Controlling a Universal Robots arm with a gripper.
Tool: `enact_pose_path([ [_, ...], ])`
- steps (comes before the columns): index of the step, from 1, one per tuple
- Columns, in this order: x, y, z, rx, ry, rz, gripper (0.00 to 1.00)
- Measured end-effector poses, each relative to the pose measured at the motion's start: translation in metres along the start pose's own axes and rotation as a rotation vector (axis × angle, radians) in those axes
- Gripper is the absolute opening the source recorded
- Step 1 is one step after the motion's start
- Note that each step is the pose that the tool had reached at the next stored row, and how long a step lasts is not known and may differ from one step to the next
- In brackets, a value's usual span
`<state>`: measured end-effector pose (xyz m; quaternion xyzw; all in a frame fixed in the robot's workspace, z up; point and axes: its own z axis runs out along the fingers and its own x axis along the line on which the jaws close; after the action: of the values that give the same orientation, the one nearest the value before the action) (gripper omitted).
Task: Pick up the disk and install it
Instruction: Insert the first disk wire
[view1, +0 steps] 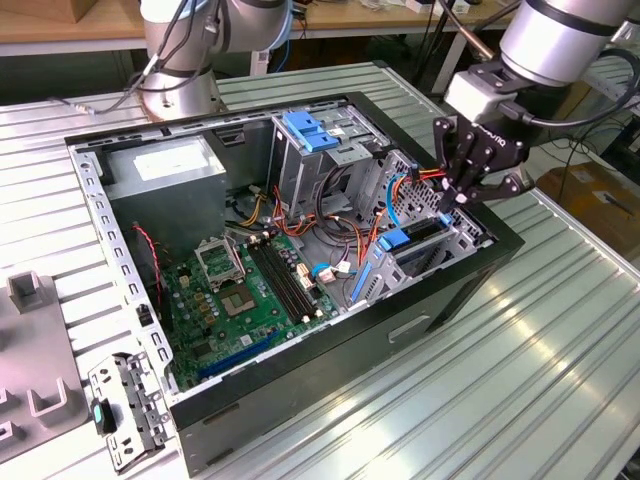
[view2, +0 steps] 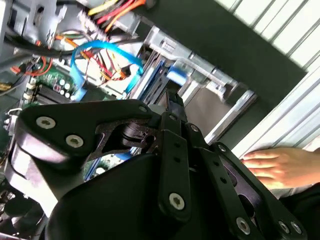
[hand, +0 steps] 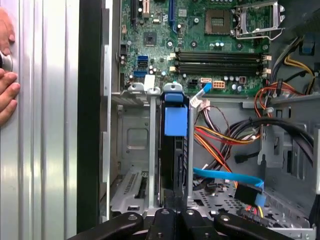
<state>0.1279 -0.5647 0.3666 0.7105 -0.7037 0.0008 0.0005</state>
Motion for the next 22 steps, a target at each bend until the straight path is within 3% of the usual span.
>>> enact_pose_path([
  [4,0.0000,-0.0079,0.0003,-0.0002,0.0001,-0.013,0.11],
  [7,0.0001,-0.0086,0.0003,0.0000,0.0002,-0.092,0.11],
  [13,-0.0003,-0.0108,-0.0023,-0.0008,0.0002,-0.127,0.11],
  [22,-0.0080,-0.0213,-0.0029,-0.0017,0.0003,-0.142,0.11],
])
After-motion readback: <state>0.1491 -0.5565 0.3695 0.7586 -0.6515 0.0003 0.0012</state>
